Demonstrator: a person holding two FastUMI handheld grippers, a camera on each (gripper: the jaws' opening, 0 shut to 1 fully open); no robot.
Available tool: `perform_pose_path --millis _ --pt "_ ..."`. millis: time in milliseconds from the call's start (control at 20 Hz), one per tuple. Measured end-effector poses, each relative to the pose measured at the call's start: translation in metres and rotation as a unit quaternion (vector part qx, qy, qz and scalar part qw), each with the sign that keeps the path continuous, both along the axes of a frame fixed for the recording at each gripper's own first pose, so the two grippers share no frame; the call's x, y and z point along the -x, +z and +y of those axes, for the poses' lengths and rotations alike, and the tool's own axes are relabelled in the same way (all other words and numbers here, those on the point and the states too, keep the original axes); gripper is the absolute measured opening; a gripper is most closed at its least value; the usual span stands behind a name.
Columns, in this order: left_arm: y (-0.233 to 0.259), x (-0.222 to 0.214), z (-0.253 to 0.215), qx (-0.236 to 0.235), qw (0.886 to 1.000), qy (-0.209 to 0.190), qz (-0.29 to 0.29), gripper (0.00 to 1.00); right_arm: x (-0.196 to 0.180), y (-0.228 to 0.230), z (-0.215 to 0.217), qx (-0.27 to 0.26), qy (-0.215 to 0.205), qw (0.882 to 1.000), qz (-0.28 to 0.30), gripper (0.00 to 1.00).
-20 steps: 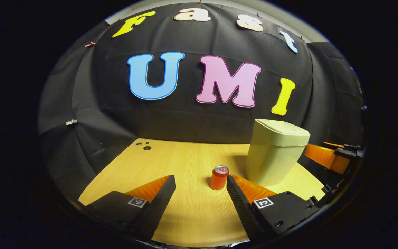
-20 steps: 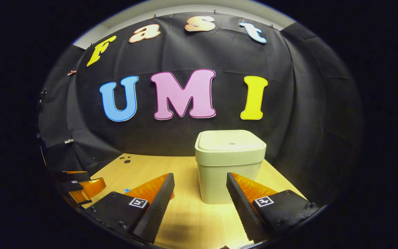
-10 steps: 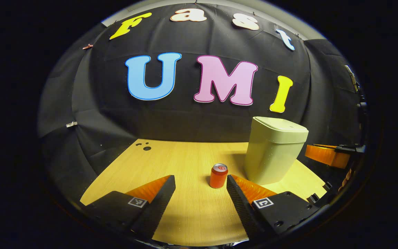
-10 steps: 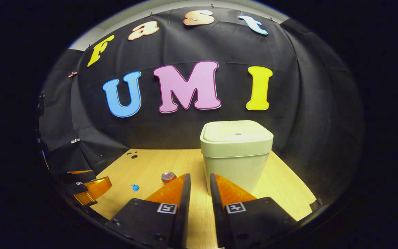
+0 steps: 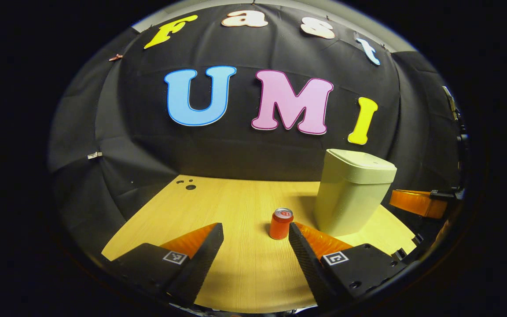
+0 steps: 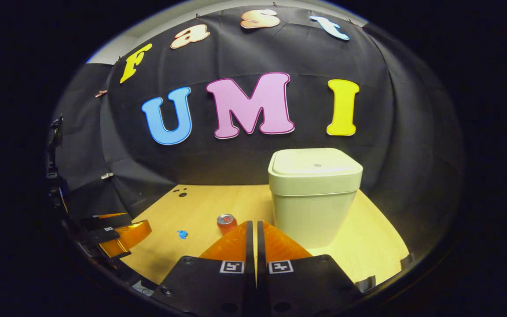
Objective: Press the lid of the desktop garbage bin to open it, pick up the crumpled paper on the desktop and throw it into the bin, then pick up the pop can on the desktop and drop it into the bin, and finally close the garbage bin lid.
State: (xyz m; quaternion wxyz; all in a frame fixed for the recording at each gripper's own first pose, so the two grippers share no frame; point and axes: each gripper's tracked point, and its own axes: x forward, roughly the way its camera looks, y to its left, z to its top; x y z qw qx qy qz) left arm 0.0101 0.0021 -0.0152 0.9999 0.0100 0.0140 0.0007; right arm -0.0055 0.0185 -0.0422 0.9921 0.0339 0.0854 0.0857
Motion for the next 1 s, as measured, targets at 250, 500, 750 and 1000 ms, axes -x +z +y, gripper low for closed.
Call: perform_pose_path --millis 250,500,750,1000 --pt "-0.002 -0.001 0.000 -0.003 1.000 0.000 0.005 0.95 -0.004 0.002 -0.005 -0.011 0.008 1.000 0.010 0.05" --pt "-0.002 -0.002 0.000 0.002 1.000 0.005 0.006 0.96 -0.013 0.019 -0.015 -0.009 0.005 1.000 -0.005 0.05" --pt "-0.004 -0.004 0.001 0.004 1.000 0.014 0.007 0.96 -0.041 0.060 -0.038 0.011 -0.009 0.999 -0.052 0.05" --pt "-0.006 -0.008 0.002 0.007 1.000 0.025 0.012 0.96 -0.080 0.099 -0.073 0.027 -0.038 0.995 -0.092 0.05"
